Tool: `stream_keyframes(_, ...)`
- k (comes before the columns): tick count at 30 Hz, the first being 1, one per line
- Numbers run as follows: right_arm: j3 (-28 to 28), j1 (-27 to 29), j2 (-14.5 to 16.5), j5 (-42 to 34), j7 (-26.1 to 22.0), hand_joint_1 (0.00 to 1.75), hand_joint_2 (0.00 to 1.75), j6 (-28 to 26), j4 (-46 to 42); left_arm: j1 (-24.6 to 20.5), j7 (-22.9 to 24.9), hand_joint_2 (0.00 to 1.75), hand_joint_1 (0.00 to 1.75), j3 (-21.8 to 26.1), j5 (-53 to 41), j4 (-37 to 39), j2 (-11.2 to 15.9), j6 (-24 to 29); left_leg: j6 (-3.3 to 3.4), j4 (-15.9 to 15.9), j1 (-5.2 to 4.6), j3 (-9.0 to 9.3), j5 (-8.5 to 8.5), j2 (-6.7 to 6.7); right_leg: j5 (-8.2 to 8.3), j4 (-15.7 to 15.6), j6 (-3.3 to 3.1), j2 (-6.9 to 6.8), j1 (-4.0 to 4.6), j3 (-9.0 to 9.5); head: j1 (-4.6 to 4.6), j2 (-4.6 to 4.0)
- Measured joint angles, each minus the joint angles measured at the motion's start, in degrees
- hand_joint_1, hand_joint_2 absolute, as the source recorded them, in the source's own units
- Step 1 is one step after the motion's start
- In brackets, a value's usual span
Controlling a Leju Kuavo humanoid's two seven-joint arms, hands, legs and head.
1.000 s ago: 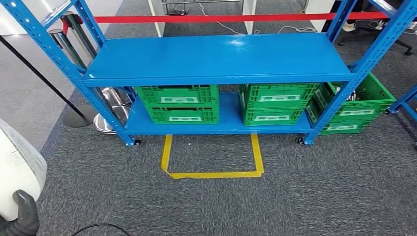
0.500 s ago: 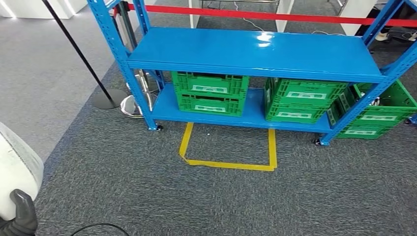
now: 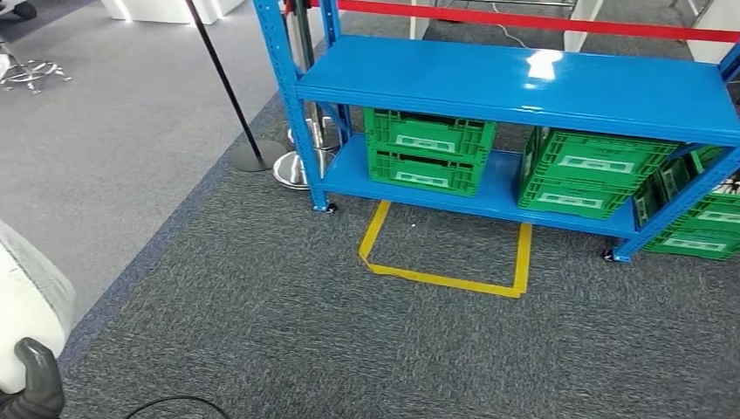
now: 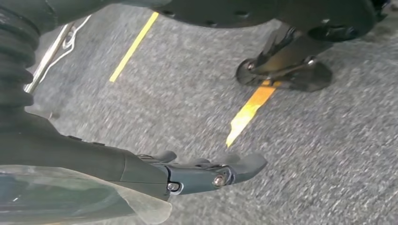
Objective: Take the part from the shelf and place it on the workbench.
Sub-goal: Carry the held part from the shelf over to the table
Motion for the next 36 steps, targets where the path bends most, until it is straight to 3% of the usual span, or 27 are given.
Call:
stream_keyframes(1, 0.02, 0.06, -0.02, 0.03, 0.01, 0.00, 1.75, 0.00, 0.01, -0.01, 0.00, 1.75, 1.75, -0.02, -0.09, 0.00, 0.00, 0.14, -0.38, 3.24, 0.43, -0.43, -1.18, 0.42, 0.28, 0.07, 0.16, -0.90, -0.02, -0.42, -0.03, 0.00)
stream_keyframes(3, 0.09, 0.02, -0.04, 0.08, 0.01, 0.00, 1.75, 0.01, 0.01, 0.03, 0.00, 1.75, 1.75, -0.05, -0.26, 0.00, 0.01, 0.35, -0.94, 5.19, 1.17, 0.62, 0.13, 0.77, 0.64, 0.28, 0.47, -2.57, -0.14, -1.15, -0.05, 0.00)
stream_keyframes(5, 0.19, -0.16, -0.04, 0.13, -0.01, 0.00, 1.75, 0.01, 0.01, 0.03, 0.00, 1.75, 1.75, -0.19, -0.33, -0.01, 0.06, 0.56, -1.18, -1.38, 1.60, 5.62, 3.06, 1.76, 0.81, 0.49, 0.90, -4.06, -0.36, -1.46, -0.05, 0.00)
stream_keyframes(7, 0.22, -0.29, -0.07, 0.19, -0.07, 0.00, 1.75, -0.02, 0.01, -0.04, 0.00, 1.75, 1.75, -0.45, -0.45, -0.06, 0.13, 1.00, -0.97, -9.38, 1.28, 10.74, 3.48, 3.98, 0.92, 0.59, 1.60, -5.30, -0.38, -1.56, -0.14, 0.00)
stream_keyframes(9, 0.30, -0.40, 0.04, 0.52, 0.10, 0.00, 1.75, -0.52, 0.01, -0.03, 0.00, 1.75, 1.75, -0.79, -0.72, -0.15, 0.15, 1.85, -0.34, -11.94, 0.75, 11.81, 2.62, 4.99, 1.16, 0.67, 2.39, -6.29, -0.22, -1.40, -0.25, 0.00)
stream_keyframes(11, 0.77, -0.68, 1.26, 1.60, 1.43, 0.00, 1.75, -3.15, 0.01, 0.31, 0.00, 1.75, 1.75, -1.00, -1.27, -0.26, 0.04, 2.99, 0.55, -12.43, 0.78, 11.16, 2.70, 4.12, 1.07, 0.95, 3.05, -6.55, -0.21, -1.44, -0.25, 0.00)
stream_keyframes(13, 1.42, -0.99, 3.81, 2.75, 3.37, 0.00, 1.75, -7.63, 0.00, 0.95, 0.00, 1.75, 1.75, -1.17, -1.85, -0.55, -0.36, 3.81, 1.47, -12.82, 0.96, 10.69, 3.08, 3.18, -1.12, 3.71, 3.31, -3.48, -0.18, -3.11, -0.02, 0.00)
stream_keyframes(15, 1.73, -1.22, 5.91, 3.21, 4.49, 0.00, 1.75, -10.55, -0.01, 1.38, -0.01, 1.75, 1.75, -1.41, -2.15, -0.79, -0.80, 4.06, 2.17, -12.89, 0.74, 10.22, 3.43, 2.18, -5.01, 11.17, 3.07, 0.38, 0.19, -6.67, 0.20, 0.00)
stream_keyframes(16, 1.78, -1.34, 6.36, 3.29, 4.70, 0.00, 1.75, -11.04, -0.01, 1.46, -0.01, 1.75, 1.75, -1.49, -2.22, -0.81, -0.95, 4.11, 2.41, -12.86, 0.49, 9.99, 3.57, 1.52, -6.42, 15.21, 2.84, 1.21, 0.52, -8.52, 0.21, 0.00)
stream_keyframes(17, 1.83, -1.39, 6.67, 3.34, 4.85, 0.00, 1.75, -11.18, -0.01, 1.55, -0.01, 1.75, 1.75, -1.55, -2.27, -0.81, -1.05, 4.15, 2.61, -12.83, 0.21, 9.84, 3.70, 0.76, -6.79, 17.80, 2.52, 1.57, 0.87, -9.74, 0.20, 0.00)
stream_keyframes(18, 1.87, -1.39, 6.83, 3.37, 4.92, 0.00, 1.75, -11.20, -0.01, 1.64, -0.01, 1.75, 1.75, -1.57, -2.30, -0.82, -1.13, 4.19, 2.75, -12.77, -0.03, 9.77, 3.80, -0.04, -6.12, 18.37, 2.16, 1.78, 1.21, -10.06, 0.19, 0.00)
stream_keyframes(20, 2.00, -1.31, 7.04, 3.45, 4.96, 0.00, 1.75, -11.07, -0.01, 1.80, 0.00, 1.75, 1.75, -1.60, -2.32, -0.83, -1.25, 4.27, 2.86, -12.52, -0.37, 9.75, 3.88, -1.76, -1.83, 12.73, 1.34, 2.75, 1.75, -7.64, 0.18, 0.00)
stream_keyframes(22, 2.16, -1.30, 7.26, 3.50, 4.84, 0.00, 1.75, -10.75, -0.01, 1.82, 0.00, 1.75, 1.75, -1.63, -2.32, -0.85, -1.32, 4.30, 2.80, -11.93, -0.67, 9.34, 3.95, -3.29, 1.28, 5.40, 0.78, 5.63, 1.76, -4.58, 0.16, 0.00)
stream_keyframes(24, 2.26, -1.45, 7.51, 3.51, 4.74, 0.00, 1.75, -10.55, -0.01, 1.88, 0.00, 1.75, 1.75, -1.69, -2.33, -0.90, -1.39, 4.31, 2.49, -11.35, -0.70, 8.32, 4.29, -4.64, 1.40, 2.74, 0.45, 7.30, 1.66, -3.47, 0.13, 0.00)
stream_keyframes(26, 2.31, -1.62, 7.67, 3.52, 4.75, 0.00, 1.75, -10.55, -0.02, 2.04, 0.00, 1.75, 1.75, -1.69, -2.36, -0.98, -1.43, 4.39, 2.03, -10.91, -0.64, 7.47, 4.58, -5.60, 1.50, 2.38, -0.03, 6.10, 1.54, -3.32, 0.17, 0.00)
stream_keyframes(28, 2.38, -1.77, 7.77, 3.58, 4.87, 0.00, 1.75, -10.56, -0.03, 2.18, 0.00, 1.75, 1.75, -1.73, -2.59, -1.13, -1.44, 4.63, 1.26, -8.64, -0.72, 6.34, 3.15, -3.58, 1.78, 2.22, -0.49, 4.54, 1.26, -3.33, -0.12, 0.00)
stream_keyframes(30, 2.43, -1.87, 7.79, 3.70, 5.24, 0.00, 1.75, -10.57, -0.03, 2.23, 0.00, 1.75, 1.75, -1.92, -2.85, -1.22, -1.43, 5.09, 0.27, -2.05, -0.35, 3.41, -0.45, -0.34, 1.82, 2.19, -0.72, 2.87, 1.24, -3.38, -0.53, 0.00)
stream_keyframes(32, 2.46, -1.93, 7.77, 3.82, 5.67, 0.00, 1.75, -10.56, -0.04, 2.38, 0.00, 1.75, 1.75, -2.18, -2.87, -1.22, -1.42, 5.59, -0.31, 4.74, 0.27, 0.49, -3.03, 0.70, 1.75, 2.20, -0.79, 1.12, 1.34, -3.52, -0.62, 0.00)
stream_keyframes(33, 2.49, -2.01, 7.76, 3.86, 5.84, 0.00, 1.75, -10.55, -0.05, 2.52, 0.00, 1.75, 1.75, -2.28, -2.83, -1.22, -1.43, 5.75, -0.41, 5.58, 0.45, 0.28, -2.83, 0.80, 1.69, 2.20, -0.79, 0.33, 1.36, -3.64, -0.62, 0.00)
stream_keyframes(34, 2.51, -2.06, 7.75, 3.90, 5.95, 0.00, 1.75, -10.54, -0.07, 2.69, 0.00, 1.75, 1.75, -2.34, -2.79, -1.22, -1.43, 5.82, -0.38, 4.15, 0.56, 1.21, -1.61, 0.92, 1.60, 2.20, -0.78, -0.44, 1.39, -3.70, -0.63, 0.00)
stream_keyframes(35, 2.53, -2.10, 7.74, 3.93, 6.02, 0.00, 1.75, -10.53, -0.07, 2.84, 0.00, 1.75, 1.75, -2.37, -2.75, -1.23, -1.44, 5.85, -0.17, 0.72, 0.54, 3.13, 0.23, 1.35, 1.48, 2.19, -0.76, -1.14, 1.42, -3.69, -0.63, 0.00)
stream_keyframes(36, 2.54, -2.12, 7.74, 3.96, 6.07, 0.00, 1.75, -10.53, -0.08, 2.98, 0.00, 1.75, 1.75, -2.38, -2.72, -1.28, -1.45, 5.85, 0.23, -3.62, 0.31, 5.48, 1.81, 2.72, 1.34, 2.18, -0.71, -1.74, 1.46, -3.44, -0.62, 0.00)
